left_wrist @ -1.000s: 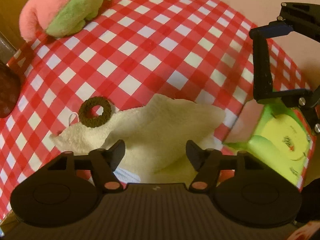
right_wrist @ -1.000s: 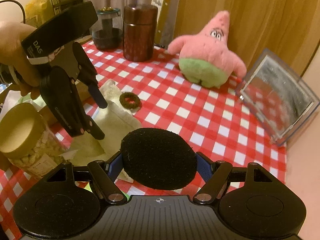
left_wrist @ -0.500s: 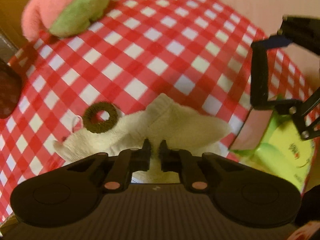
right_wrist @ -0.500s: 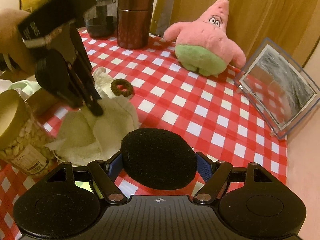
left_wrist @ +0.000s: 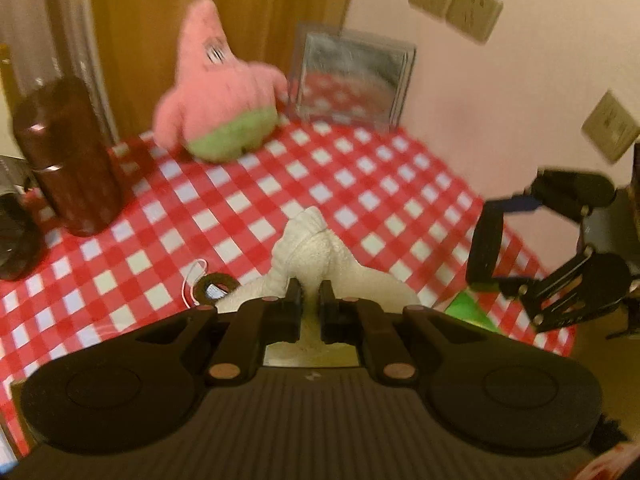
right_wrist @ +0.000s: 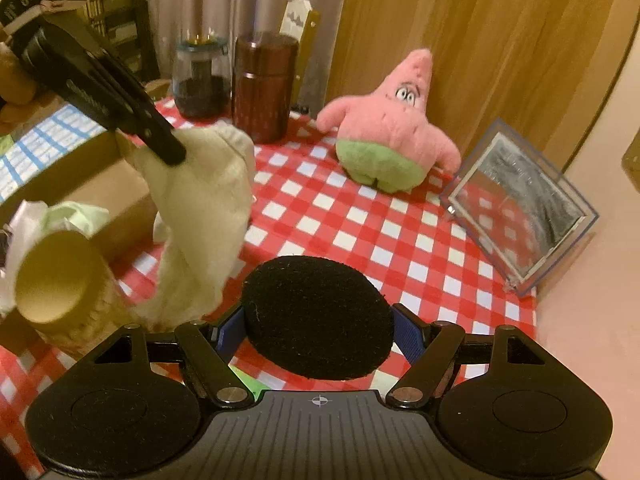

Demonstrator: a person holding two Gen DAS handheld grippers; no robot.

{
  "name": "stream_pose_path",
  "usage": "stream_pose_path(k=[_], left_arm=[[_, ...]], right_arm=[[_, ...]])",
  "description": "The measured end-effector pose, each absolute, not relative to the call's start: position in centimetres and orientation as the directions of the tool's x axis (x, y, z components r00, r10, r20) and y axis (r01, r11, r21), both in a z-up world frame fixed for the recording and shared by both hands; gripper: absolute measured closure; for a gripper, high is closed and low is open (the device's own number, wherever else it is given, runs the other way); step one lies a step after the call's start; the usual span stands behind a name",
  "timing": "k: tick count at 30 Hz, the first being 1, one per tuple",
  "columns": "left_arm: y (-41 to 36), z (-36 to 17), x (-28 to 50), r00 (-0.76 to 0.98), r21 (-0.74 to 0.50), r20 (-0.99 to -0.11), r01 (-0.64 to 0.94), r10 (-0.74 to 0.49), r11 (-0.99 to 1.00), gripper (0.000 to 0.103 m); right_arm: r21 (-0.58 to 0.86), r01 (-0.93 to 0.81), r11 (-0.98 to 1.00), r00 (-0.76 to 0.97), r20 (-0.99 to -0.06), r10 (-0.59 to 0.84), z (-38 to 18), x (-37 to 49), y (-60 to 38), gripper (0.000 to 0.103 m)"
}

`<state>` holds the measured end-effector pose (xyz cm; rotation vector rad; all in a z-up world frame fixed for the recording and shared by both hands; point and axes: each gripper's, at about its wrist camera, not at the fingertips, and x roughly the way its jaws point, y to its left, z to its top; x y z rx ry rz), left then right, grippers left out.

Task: Organize soft objects
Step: 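Lift the cream towel with the left gripper and lower it into the tray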

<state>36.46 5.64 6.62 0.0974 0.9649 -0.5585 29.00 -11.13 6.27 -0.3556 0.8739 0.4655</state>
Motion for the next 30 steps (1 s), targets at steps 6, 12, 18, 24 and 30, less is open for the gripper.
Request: stream_pose_path(k=[6, 12, 18, 24, 30], left_arm=[[7.6, 11.7, 33.7, 0.536, -0.163, -0.741, 0.44, -0.404, 0.883, 0.096], [9.7, 16.1, 31.0, 0.609, -0.159, -0.695, 0.389, -0.383, 0.907, 0.096], [11.9, 19.6, 28.2, 0.659, -0.151, -0.665, 0.341, -0.351, 0.928, 0.096], [15.2, 21.6, 24.5, 0.693, -0.132, -0.654, 0.29, -0.303, 0.948, 0.096], [19.0, 21.3, 21.2, 0.706, -0.106, -0.667, 0.228, -0.239, 0.968, 0.096]], right_arm=[[-0.104, -0.508, 0.855, 0.58, -0.775, 0.25, 9.5, 27.4, -10.7, 0.028], [-0.108, -0.5, 0.859, 0.609, -0.75, 0.259, 12.3, 25.7, -10.1, 0.028], [-0.107, -0.494, 0.863, 0.637, -0.719, 0.276, 15.0, 24.5, -9.0, 0.028], [-0.087, -0.515, 0.852, 0.647, -0.692, 0.321, 17.4, 23.4, -6.5, 0.028], [-0.068, -0.574, 0.816, 0.633, -0.669, 0.39, 19.1, 22.3, -2.1, 0.028]])
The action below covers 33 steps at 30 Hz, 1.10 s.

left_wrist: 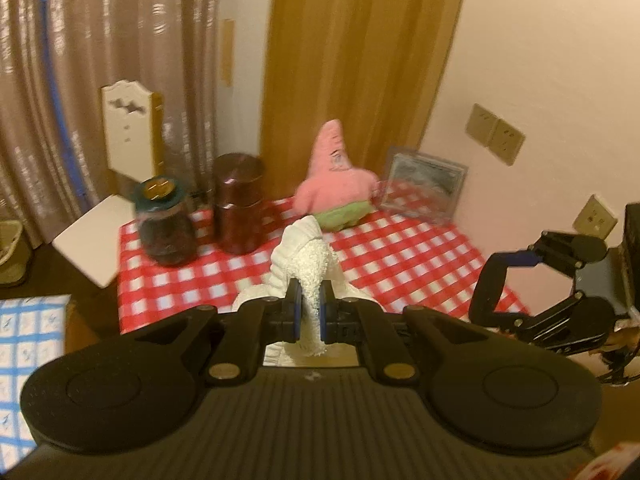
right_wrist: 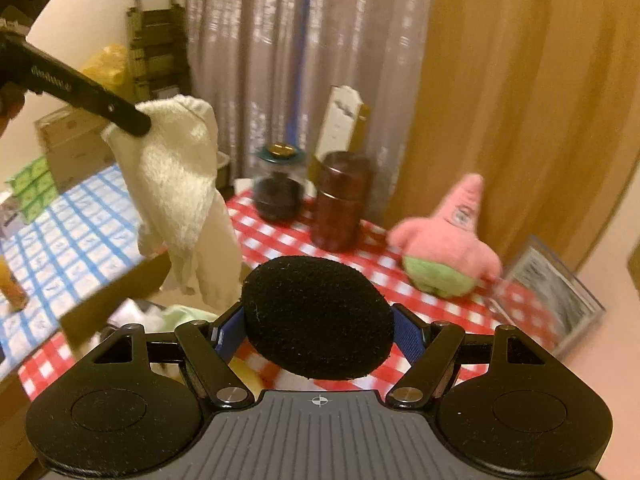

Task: Organize soft objects
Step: 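Lift the cream towel with the left gripper and lower it into the tray, then open the left gripper over the tray while the right releases the black disc inside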

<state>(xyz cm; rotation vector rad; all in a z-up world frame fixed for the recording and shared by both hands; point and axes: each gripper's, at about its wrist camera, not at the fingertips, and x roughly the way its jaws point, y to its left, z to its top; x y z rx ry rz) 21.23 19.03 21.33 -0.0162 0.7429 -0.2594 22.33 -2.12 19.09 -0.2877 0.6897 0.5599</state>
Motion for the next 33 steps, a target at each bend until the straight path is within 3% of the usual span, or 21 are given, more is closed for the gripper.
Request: stream_pose_path(k=[12, 27, 30, 32, 33], left_arm=[[25.0, 9.6, 20.2, 0.628, -0.096, -0.765, 0.108, -0.142, 0.99, 0.096], [26.1, -3.1, 23.6, 0.525, -0.13, -0.838, 0.068, -0.146, 0.989, 0.095], [26.3, -3.6, 23.4, 0.537, -0.156, -0.827, 0.069, -0.168, 0.985, 0.089], [26.7, -3.2, 22.8, 0.553, -0.166, -0.815, 0.064, -0.174, 0.984, 0.067], [27.0, -2.9, 22.4, 0.562, -0.172, -0.808, 0.061, -0.176, 0.983, 0.063]], right_arm=[[-0.026, -0.678, 0.735, 0.544, -0.691, 0.477, 15.6, 22.8, 7.8, 0.028], [-0.003, -0.697, 0.717, 0.45, -0.78, 0.435, 7.4, 26.8, 15.7, 0.028], [0.002, -0.695, 0.719, 0.44, -0.79, 0.427, 6.4, 27.4, 16.3, 0.028], [0.011, -0.694, 0.72, 0.432, -0.793, 0.429, 6.1, 27.7, 16.6, 0.028], [0.015, -0.695, 0.719, 0.429, -0.794, 0.431, 5.9, 27.8, 16.7, 0.028]])
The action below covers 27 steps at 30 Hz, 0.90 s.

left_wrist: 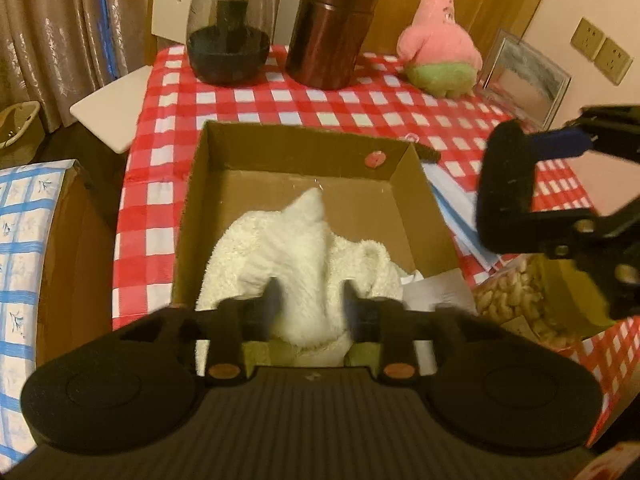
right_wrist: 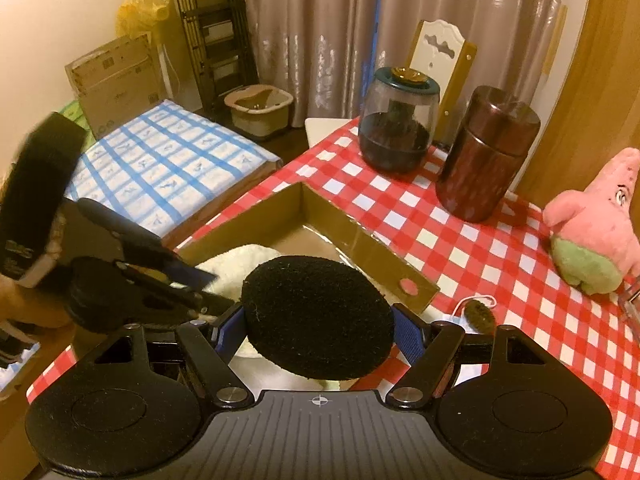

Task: Organize soft objects
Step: 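Open the left gripper over the tray while the right releases the black disc inside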

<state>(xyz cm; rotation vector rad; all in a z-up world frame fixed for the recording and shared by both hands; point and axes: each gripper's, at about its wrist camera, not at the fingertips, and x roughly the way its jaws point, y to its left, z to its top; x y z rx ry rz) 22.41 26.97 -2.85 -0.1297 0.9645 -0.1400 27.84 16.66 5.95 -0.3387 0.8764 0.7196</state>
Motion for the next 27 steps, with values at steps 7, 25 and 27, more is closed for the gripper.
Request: stream_pose_path(k=[7, 25, 27], left_arm=[[28.7, -1.3, 18.7, 0.599, -0.137, -0.79, 0.033, -0.13, 0.99, 0.048], [29.0, -2.1, 15.9, 0.602, -0.094, -0.795, 0.011, -0.081, 0.996, 0.04], [28.7, -2.2, 16.0, 0.599, -0.097, -0.796, 0.016, -0.087, 0.995, 0.04]], right_arm=[[0.049, -0.697, 0.715, 0.397, -0.804, 0.442, 5.5, 27.8, 17.4, 0.028], [0.137, -0.663, 0.736, 0.356, -0.807, 0.471, 5.1, 28.5, 19.1, 0.018], [0.151, -0.646, 0.748, 0.361, -0.803, 0.474, 5.0, 28.9, 18.9, 0.018]])
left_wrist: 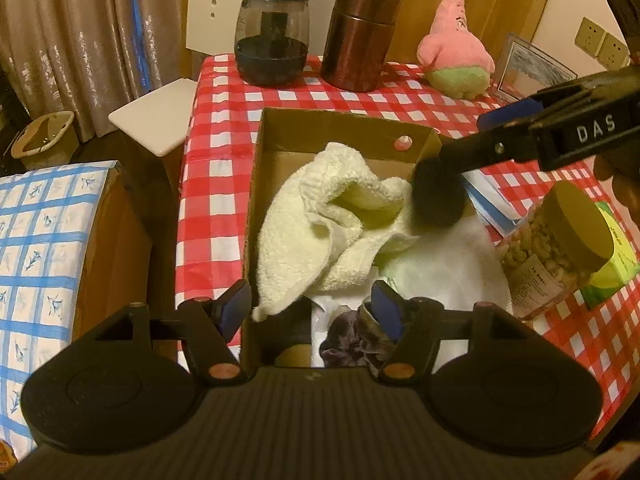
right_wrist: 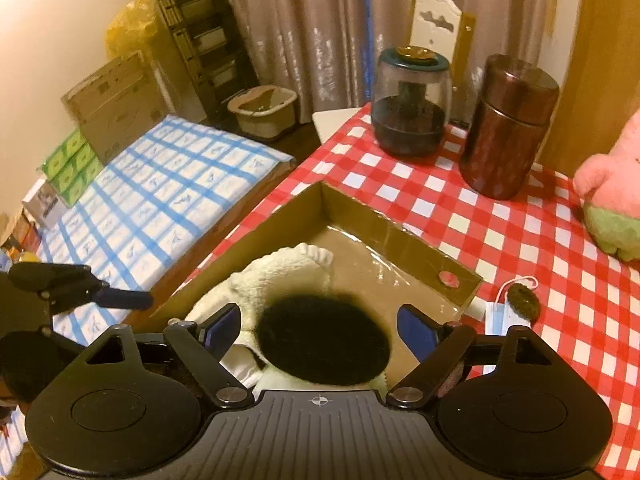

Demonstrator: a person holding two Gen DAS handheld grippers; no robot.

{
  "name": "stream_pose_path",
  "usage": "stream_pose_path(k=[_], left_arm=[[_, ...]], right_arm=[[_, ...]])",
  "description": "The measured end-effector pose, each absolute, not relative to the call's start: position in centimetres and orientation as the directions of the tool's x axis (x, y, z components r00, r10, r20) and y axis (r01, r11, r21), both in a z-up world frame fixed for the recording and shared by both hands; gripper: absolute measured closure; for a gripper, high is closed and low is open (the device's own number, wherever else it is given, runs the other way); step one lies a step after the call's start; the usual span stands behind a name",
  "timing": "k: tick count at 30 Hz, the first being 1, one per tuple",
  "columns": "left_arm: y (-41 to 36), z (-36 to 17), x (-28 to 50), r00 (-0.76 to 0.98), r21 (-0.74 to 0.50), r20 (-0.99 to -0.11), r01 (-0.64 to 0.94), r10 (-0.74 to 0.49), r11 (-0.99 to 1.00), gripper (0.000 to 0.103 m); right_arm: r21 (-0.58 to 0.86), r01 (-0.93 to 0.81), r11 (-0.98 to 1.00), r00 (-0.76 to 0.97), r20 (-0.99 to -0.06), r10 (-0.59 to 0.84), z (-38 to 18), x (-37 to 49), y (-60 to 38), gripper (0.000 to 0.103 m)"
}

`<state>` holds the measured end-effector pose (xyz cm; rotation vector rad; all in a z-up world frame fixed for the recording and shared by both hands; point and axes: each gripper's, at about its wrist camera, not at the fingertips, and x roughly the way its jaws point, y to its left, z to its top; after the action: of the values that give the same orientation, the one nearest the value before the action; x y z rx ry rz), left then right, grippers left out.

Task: Organize soft objects
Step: 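Open the left gripper over the tray while the right releases the black disc inside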

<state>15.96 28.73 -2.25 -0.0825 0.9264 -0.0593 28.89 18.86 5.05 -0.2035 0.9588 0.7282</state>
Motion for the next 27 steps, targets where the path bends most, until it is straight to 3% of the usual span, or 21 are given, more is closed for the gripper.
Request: stream_pose_path(k=[13, 18, 22, 27], left_arm=[[27.0, -1.1, 14.7, 0.631, -0.097, -0.772, 0.004, -0.078, 0.995, 0.039], [25.5, 1.1, 12.6, 0.682, -0.095, -0.728, -0.005, -0.066, 0.996, 0.032], [23.9, 3.0, 10.6, 0.726, -0.096, -0.686, -0.013, -0.056, 0.995, 0.021], [21.4, 4.9, 8.4, 0.762, -0.082, -0.645, 0.013, -0.063, 0.997, 0.017]], right_arm=[[0.18, -0.621, 0.763, 0.408, -0.757, 0.511, 7.7, 28.4, 16.2, 0.017], [0.175, -0.627, 0.759, 0.444, -0.719, 0.534, 10.4, 26.4, 13.8, 0.017], [0.154, -0.635, 0.757, 0.487, -0.681, 0.547, 12.6, 24.1, 10.4, 0.016], [0.16, -0.579, 0.799, 0.546, -0.652, 0.526, 14.1, 21.7, 4.0, 0.016]])
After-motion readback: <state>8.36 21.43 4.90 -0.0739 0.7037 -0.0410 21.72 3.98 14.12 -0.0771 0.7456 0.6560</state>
